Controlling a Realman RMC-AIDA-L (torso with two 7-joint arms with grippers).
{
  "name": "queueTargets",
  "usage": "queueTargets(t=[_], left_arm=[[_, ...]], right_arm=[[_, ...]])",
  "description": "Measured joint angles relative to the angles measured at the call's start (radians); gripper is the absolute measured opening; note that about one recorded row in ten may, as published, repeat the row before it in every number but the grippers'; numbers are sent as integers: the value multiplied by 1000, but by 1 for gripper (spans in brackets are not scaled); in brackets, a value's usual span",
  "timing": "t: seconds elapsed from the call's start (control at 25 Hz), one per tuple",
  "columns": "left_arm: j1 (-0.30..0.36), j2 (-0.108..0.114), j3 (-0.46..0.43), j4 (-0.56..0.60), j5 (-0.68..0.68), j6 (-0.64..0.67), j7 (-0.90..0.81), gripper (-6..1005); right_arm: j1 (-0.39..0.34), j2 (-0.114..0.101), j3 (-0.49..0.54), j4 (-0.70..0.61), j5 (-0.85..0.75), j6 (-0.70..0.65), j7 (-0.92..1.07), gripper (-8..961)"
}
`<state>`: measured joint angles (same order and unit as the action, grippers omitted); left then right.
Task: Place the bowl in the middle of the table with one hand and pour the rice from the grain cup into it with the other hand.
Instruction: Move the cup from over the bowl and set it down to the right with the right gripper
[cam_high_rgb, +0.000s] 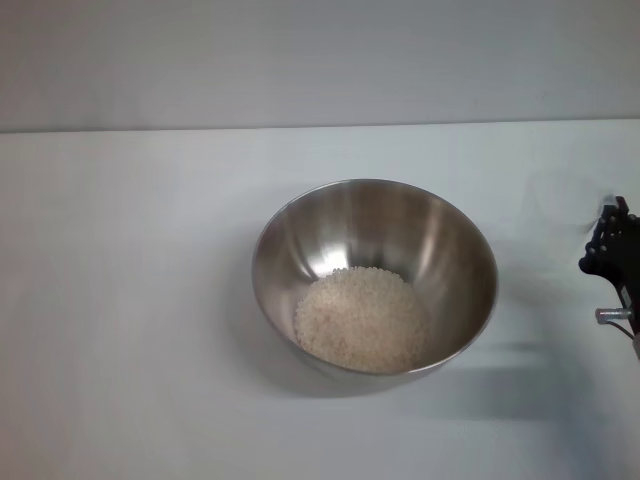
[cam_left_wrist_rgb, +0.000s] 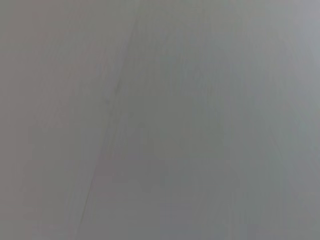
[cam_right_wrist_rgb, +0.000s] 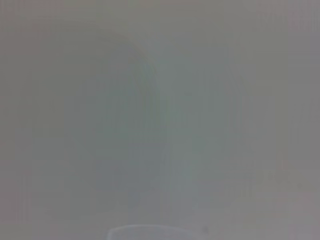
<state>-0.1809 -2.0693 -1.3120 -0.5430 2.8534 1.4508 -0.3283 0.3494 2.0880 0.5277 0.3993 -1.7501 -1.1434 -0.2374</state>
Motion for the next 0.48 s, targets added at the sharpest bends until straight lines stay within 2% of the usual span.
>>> queueTargets(t=[0.48], left_arm=[[5,2,11,0,0,15,0,615]], right_arm=[[10,1,0,-4,13,67,1,13]])
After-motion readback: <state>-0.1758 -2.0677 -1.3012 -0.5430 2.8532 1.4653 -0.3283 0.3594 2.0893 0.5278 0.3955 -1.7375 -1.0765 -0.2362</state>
